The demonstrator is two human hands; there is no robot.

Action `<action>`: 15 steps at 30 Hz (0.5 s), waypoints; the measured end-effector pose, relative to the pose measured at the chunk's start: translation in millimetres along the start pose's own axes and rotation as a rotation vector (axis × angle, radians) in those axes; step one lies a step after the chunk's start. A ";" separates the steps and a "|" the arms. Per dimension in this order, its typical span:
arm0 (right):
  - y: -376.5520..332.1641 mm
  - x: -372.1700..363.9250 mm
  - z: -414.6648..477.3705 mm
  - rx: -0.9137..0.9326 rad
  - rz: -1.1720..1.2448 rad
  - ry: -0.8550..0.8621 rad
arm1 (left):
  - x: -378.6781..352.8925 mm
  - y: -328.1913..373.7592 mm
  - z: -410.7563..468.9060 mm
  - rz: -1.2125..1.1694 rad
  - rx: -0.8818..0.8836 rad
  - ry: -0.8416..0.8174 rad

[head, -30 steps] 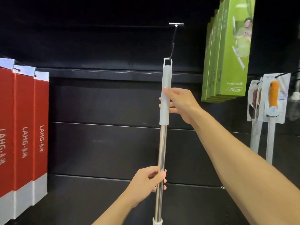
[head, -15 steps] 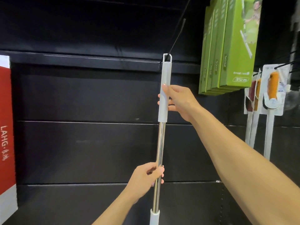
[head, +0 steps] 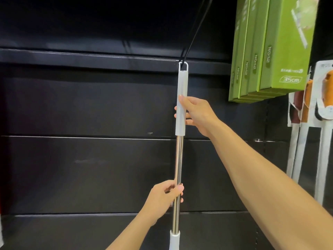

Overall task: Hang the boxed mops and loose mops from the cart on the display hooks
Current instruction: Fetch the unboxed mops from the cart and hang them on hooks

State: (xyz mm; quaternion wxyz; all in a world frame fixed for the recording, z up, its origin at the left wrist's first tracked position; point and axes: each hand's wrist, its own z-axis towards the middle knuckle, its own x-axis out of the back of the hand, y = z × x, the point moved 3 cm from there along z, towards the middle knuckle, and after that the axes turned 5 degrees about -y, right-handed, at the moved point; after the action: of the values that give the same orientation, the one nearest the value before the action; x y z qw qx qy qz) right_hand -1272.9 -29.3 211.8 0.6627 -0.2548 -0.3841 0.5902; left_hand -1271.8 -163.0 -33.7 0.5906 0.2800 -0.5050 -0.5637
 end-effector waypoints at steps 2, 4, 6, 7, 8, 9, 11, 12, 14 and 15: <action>6.4 -0.1 8.4 0.000 0.004 -0.005 | 0.0 -4.4 10.1 0.005 0.004 0.008; 12.3 -0.3 16.8 0.002 0.002 -0.008 | 0.1 -8.4 19.7 0.019 0.010 0.019; 18.6 -1.0 24.9 0.006 -0.004 -0.013 | 0.8 -11.8 28.5 0.037 0.017 0.035; 21.7 -1.4 28.7 0.006 -0.006 -0.016 | 1.6 -14.1 33.1 0.046 0.019 0.043; 24.5 -1.7 32.0 0.006 -0.009 -0.020 | 2.5 -16.2 37.3 0.054 0.018 0.051; 27.1 -2.0 35.0 0.005 -0.013 -0.025 | 3.5 -18.4 41.3 0.059 0.018 0.057; 31.0 -1.7 40.1 0.007 -0.006 -0.039 | 5.5 -21.6 48.0 0.056 0.019 0.068; 32.6 -1.3 42.3 0.007 -0.003 -0.045 | 6.3 -22.7 50.6 0.051 0.020 0.073; 34.8 -0.7 45.5 0.010 -0.003 -0.054 | 7.5 -24.9 54.4 0.032 0.023 0.079; 35.3 -0.9 46.5 0.010 -0.003 -0.055 | 8.0 -25.9 55.5 0.025 0.025 0.077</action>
State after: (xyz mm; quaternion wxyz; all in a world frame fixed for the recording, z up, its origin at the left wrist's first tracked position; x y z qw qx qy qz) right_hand -1331.2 -29.5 210.4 0.6540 -0.2346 -0.3996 0.5979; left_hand -1333.5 -162.7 -36.2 0.6131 0.3023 -0.4923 -0.5389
